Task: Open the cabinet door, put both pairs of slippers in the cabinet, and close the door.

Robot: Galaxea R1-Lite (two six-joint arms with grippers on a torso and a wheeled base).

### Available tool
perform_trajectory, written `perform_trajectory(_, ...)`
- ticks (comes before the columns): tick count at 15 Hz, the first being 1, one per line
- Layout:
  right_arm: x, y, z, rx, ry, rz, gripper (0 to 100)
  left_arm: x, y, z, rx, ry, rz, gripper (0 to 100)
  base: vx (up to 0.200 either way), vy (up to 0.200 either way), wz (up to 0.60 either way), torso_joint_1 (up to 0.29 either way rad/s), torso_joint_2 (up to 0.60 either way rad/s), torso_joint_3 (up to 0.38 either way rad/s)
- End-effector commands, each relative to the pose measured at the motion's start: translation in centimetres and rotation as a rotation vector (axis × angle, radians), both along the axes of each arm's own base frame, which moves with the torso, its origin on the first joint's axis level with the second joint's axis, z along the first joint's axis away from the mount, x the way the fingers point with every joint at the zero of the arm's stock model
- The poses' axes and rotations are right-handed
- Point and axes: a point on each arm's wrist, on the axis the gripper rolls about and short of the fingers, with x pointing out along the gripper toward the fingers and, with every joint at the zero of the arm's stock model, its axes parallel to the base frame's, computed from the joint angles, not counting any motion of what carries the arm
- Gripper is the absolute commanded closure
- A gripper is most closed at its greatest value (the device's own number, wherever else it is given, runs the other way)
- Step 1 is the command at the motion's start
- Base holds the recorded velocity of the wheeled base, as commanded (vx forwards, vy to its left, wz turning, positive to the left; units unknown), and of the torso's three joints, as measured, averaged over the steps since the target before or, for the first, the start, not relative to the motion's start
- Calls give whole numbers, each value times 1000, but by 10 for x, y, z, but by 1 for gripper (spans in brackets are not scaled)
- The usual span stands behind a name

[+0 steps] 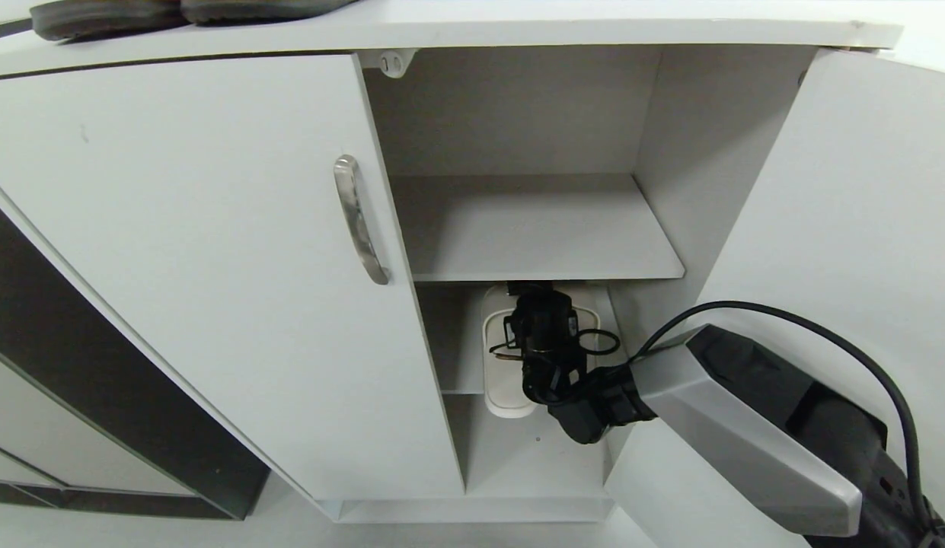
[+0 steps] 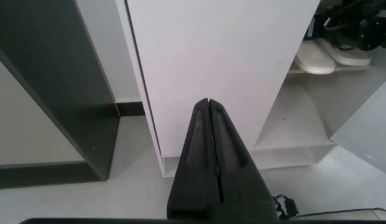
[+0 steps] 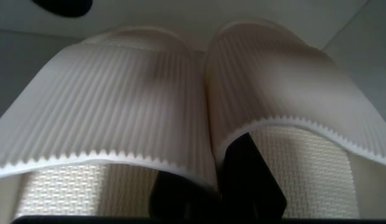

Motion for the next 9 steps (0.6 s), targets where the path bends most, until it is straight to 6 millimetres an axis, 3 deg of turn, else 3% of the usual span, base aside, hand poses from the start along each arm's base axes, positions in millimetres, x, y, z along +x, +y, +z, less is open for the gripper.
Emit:
perform_trajectory(1, 7, -3, -8, -6, 7, -11, 100, 0, 0, 0, 0, 0, -1, 100, 0, 0, 0, 0, 0, 0)
perform_trajectory(9, 15, -7, -19, -13, 19, -14, 100, 0, 0, 0, 0, 0, 1, 100, 0, 0, 0, 0, 0, 0)
